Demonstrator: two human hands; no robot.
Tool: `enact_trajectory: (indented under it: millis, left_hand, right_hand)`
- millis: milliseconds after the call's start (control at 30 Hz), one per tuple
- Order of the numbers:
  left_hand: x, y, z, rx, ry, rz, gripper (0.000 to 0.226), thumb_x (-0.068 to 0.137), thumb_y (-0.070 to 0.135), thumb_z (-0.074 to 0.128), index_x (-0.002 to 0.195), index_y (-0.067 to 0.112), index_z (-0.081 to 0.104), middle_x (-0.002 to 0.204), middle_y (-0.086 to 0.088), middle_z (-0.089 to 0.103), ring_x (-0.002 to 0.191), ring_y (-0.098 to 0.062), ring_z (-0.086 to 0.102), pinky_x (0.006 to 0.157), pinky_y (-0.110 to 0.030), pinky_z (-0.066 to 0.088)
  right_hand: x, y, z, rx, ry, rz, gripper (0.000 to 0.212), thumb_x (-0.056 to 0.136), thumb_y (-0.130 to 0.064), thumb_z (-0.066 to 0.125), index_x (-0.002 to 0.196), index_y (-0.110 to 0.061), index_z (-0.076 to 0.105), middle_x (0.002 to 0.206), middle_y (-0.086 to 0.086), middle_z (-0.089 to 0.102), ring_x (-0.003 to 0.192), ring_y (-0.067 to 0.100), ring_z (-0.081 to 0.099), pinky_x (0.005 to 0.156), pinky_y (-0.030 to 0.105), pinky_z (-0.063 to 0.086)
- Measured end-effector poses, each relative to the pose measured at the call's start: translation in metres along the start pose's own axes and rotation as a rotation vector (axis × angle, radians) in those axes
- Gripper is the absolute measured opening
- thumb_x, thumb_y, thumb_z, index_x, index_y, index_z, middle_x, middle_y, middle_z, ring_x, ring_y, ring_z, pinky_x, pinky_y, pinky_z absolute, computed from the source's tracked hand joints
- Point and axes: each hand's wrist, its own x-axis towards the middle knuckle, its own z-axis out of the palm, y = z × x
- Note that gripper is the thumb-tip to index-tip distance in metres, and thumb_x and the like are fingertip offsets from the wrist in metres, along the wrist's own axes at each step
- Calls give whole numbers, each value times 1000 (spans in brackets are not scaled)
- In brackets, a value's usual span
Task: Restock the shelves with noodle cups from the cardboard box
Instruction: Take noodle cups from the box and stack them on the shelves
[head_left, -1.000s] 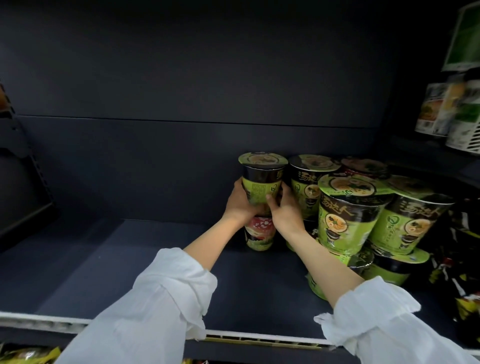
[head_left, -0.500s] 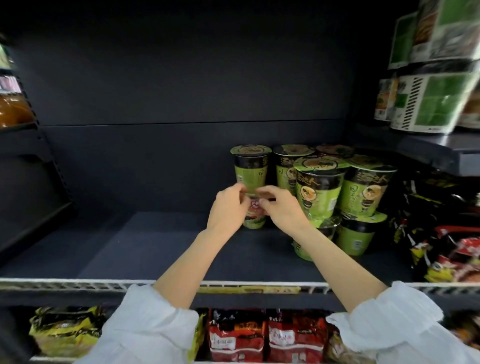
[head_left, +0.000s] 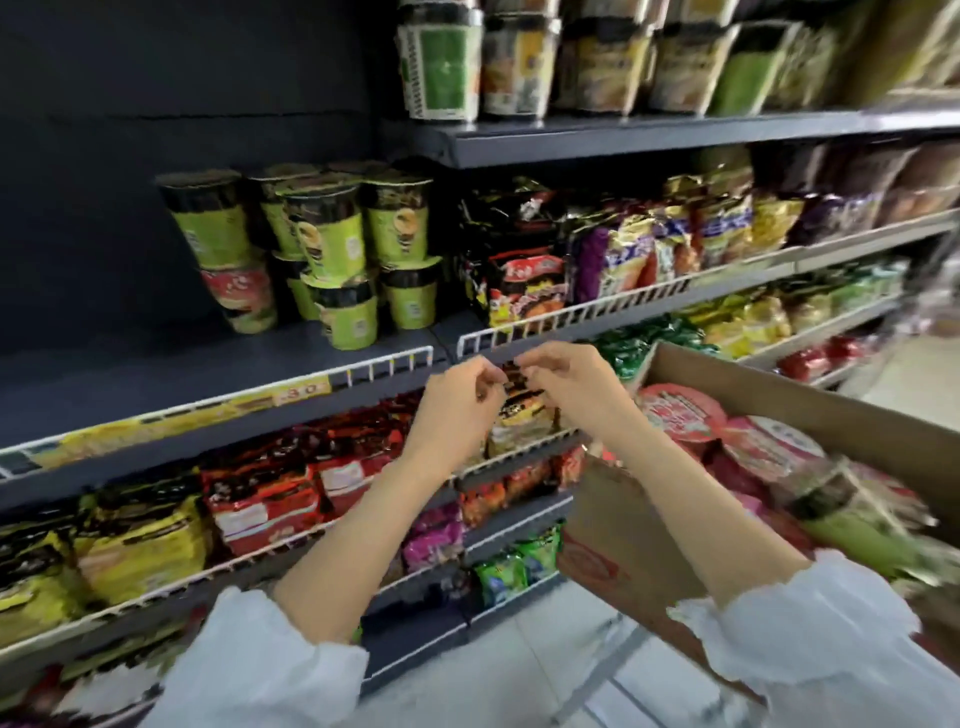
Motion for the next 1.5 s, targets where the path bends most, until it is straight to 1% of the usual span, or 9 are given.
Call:
enact_trajectory:
  millis: [267,433,533,667,767,967,1167,1367,1500]
  left_hand:
    - [-5,113,151,100,-277,138,23,91,21,53,107,11,66,113,-6,66,101,-24,62,83,-32,49]
    - [1,168,243,77,-411,45,26,91,18,54,110,2,61,111,-14,64,106,-29,58,84,-32,44]
    - [6,188,302,94,-479,-67,48,91,30,58,126,-2,48,125,-18,56,116,-33,52,96,-39,44]
    - [4,207,363,144,-521,-152,85,89,46,56,148,-2,17,151,-21,27,138,-34,30,111,-40,29]
    - [4,202,385,121,-479,-228,71,91,45,53,147,8,27,144,-20,40,131,-35,40,103,-38,35]
    - [2,195,380,14,-418,-271,46,96,16,50,142,16,41,143,-5,47,131,-26,43,104,-32,35]
    - [-6,209,373,-30,-372,-175,47,94,20,55,138,14,43,141,-6,48,128,-22,45,95,-24,36]
    - [-13,235,370,-23,-342,-54,56,84,35,68,124,8,40,125,-8,39,117,-20,44,97,-29,38]
    - [-24,267,367,-51,-542,19,71,74,47,74,124,13,37,120,-1,43,111,-17,47,90,-28,42]
  right_hand:
    - [-78,123,-120,-162,78,253,27,91,-12,53,115,-4,65,116,11,66,109,26,60,86,28,44]
    - [-106,197,-196,-418,34,334,32,93,-17,52,120,-1,58,106,19,61,100,32,57,82,34,40]
    - [-109,244,-232,-507,-113,401,51,92,-25,55,139,-14,41,130,14,51,123,31,46,95,35,38]
    - [-104,297,-253,-517,-225,374,49,92,-31,56,135,-14,41,123,11,57,110,28,56,75,30,41]
    - [-94,319,-252,-490,-319,352,65,92,-29,57,146,-10,26,122,15,59,108,31,58,71,31,41]
    - [-74,345,-243,-352,-423,437,96,81,-25,71,151,-9,7,141,16,46,122,30,51,93,35,45]
    - [-75,359,-257,-229,-311,468,81,69,-31,82,134,-8,40,126,8,56,116,25,54,91,34,47]
    - [-98,352,-305,-204,1,456,105,63,-42,83,146,-10,28,141,13,43,129,29,42,105,43,39]
    - [-115,341,-328,-158,132,483,103,66,-44,79,148,-14,24,144,15,36,133,32,33,108,48,35]
